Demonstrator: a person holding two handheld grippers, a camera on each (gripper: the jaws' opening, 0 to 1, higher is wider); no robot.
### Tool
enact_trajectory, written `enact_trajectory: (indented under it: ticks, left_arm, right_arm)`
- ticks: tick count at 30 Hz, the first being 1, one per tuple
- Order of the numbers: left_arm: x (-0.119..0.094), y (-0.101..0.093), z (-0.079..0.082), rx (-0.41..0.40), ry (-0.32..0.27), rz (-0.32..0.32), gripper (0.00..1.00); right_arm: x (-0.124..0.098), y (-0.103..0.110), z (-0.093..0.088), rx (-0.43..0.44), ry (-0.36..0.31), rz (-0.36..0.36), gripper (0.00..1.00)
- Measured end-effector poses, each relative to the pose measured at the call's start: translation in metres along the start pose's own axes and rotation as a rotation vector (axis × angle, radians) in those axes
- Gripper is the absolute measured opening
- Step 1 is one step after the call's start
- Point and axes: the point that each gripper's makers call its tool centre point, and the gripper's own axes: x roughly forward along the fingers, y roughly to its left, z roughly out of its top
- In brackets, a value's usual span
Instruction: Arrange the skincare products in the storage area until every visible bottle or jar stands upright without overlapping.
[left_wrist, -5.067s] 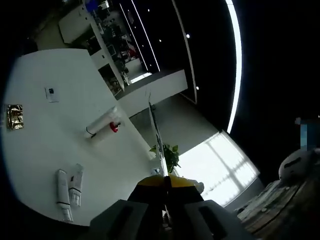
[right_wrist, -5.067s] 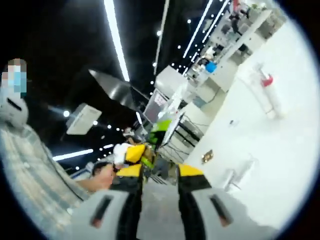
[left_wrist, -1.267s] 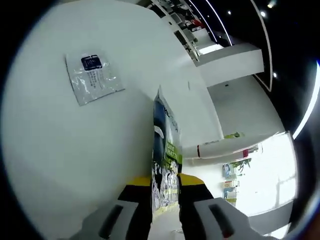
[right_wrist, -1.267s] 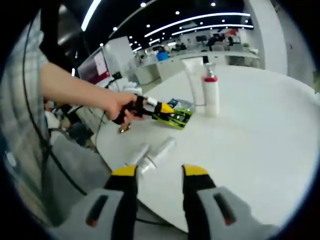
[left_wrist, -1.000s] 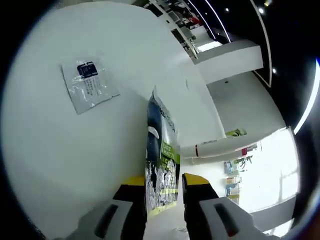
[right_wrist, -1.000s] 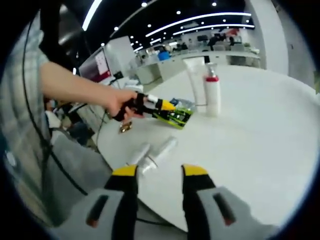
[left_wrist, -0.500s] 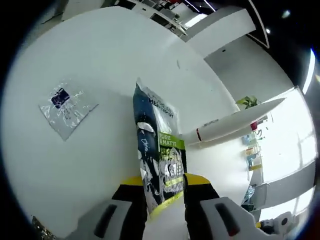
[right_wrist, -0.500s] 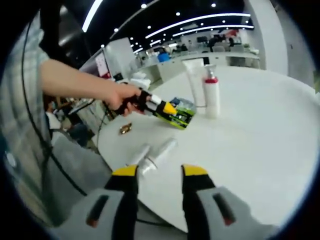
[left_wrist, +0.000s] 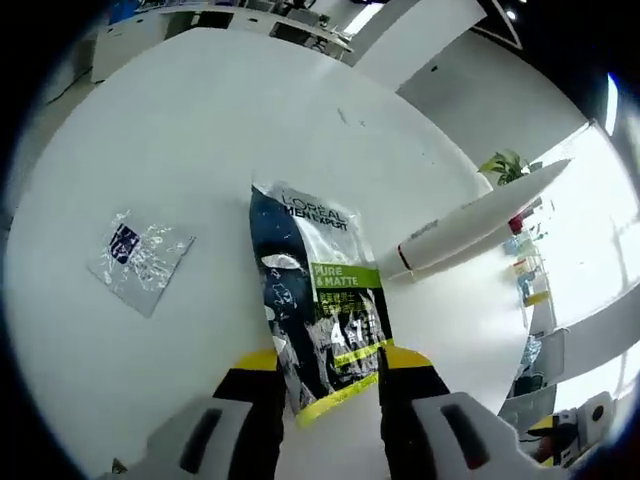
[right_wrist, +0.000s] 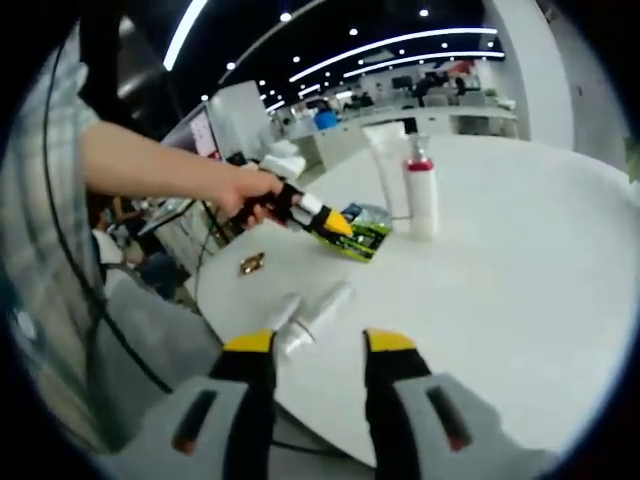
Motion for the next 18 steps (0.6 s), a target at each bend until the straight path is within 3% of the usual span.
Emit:
enact_trajectory:
  ticks: [9,11,12,13,16,18]
  left_arm:
    - [-0.015,0.015,0.0,0.021,-0.068,0.07,0.51]
    - [-0.024,0.015,0.001,0.014,-0.126,0.079,0.52]
    - [-0.032,0.009,0.002,-0.011,-0.196,0.069,0.52]
    - [-0.036,0.005,0.001,-0.014,-0.226,0.06,0.52]
    - [-0.043,-0.006,-0.031,0.012,-0.217,0.063,0.52]
    - [-0.042,-0.01,-0.06,0.071,-0.172,0.079,0.52]
  right_arm:
    - [-0.001,-0.001,0.002,-0.003,-0.009,-0.006,0.32]
    - [-0.001,0.0,0.001,-0.004,-0.006,-0.002,0.32]
    - [-0.001,0.0,0.002,-0.007,-0.008,0.0,0.32]
    - [-0.001,0.0,0.002,-0.009,-0.009,0.001,0.32]
    - [-0.002,0.001,0.003,-0.011,-0.016,0.002,0.31]
    - [-0.002,0.001,0.004,-0.017,-0.019,0.004,0.31]
